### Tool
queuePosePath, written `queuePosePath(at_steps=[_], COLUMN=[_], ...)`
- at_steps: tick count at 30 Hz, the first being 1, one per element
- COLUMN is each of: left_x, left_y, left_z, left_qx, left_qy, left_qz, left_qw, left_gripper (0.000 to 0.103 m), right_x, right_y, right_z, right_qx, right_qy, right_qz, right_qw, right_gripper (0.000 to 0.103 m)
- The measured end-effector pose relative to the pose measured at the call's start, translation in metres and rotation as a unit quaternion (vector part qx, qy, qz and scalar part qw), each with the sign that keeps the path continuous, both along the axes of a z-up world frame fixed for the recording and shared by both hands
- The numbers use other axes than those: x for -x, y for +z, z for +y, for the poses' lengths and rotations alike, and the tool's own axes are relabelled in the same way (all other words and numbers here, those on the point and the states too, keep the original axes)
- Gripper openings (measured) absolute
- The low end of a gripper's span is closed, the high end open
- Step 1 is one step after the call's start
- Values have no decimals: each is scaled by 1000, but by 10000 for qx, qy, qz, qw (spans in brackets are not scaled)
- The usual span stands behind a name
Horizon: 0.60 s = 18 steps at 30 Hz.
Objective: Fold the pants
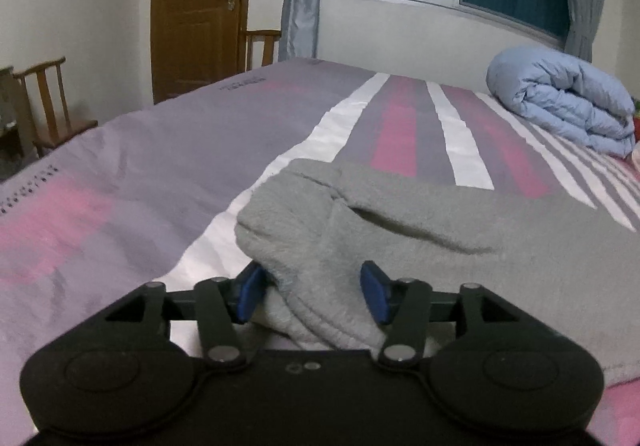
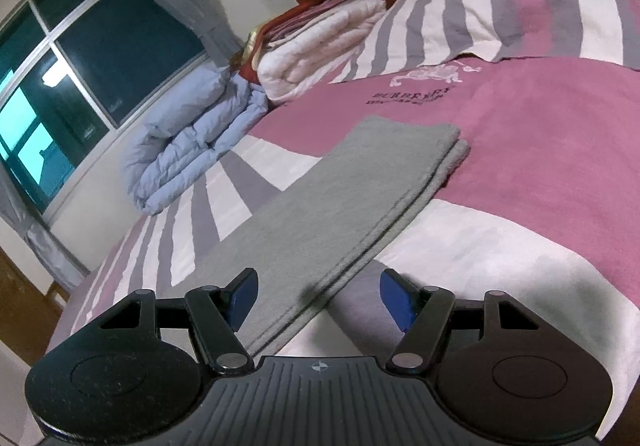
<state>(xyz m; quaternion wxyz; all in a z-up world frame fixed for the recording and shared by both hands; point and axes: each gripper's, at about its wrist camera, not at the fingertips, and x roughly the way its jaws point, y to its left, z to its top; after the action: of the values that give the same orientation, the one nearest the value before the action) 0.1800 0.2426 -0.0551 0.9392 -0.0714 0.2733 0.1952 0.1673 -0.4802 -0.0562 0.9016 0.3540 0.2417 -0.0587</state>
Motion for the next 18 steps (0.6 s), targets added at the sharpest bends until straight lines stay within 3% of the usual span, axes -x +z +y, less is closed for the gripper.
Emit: queuePosePath(at_steps=[5, 7, 9, 14, 16, 18], left_x=[19, 27, 25, -4, -15, -20], left_y=[21, 33, 37, 23, 11, -5], left_z=[-10, -21, -35, -64, -68, -69], left_qx=[-168, -243, -298, -350, -310, -210], left_qy=[262, 267, -1, -571, -635, -638], left_qz=[-235, -467, -538, -218, -42, 136], left_qw=[9992, 9983, 9981, 9975, 9975, 9976], left_gripper=[46, 57, 61, 62, 62, 63], right_x=[6, 9, 11, 7, 3, -3], right_y=[-4, -6, -8, -23, -30, -33], right_z=[-14, -22, -32, -59, -72, -84], right_qx=[-285, -518, -678, -1304, -1589, -1755], right_qy=[-84, -150, -142, -332, -467, -537], right_qz=[-95, -184, -338, -430, -438, -487], right_qw=[9995, 9984, 9970, 9900, 9852, 9818], right_gripper=[67, 67, 67, 67, 52, 48])
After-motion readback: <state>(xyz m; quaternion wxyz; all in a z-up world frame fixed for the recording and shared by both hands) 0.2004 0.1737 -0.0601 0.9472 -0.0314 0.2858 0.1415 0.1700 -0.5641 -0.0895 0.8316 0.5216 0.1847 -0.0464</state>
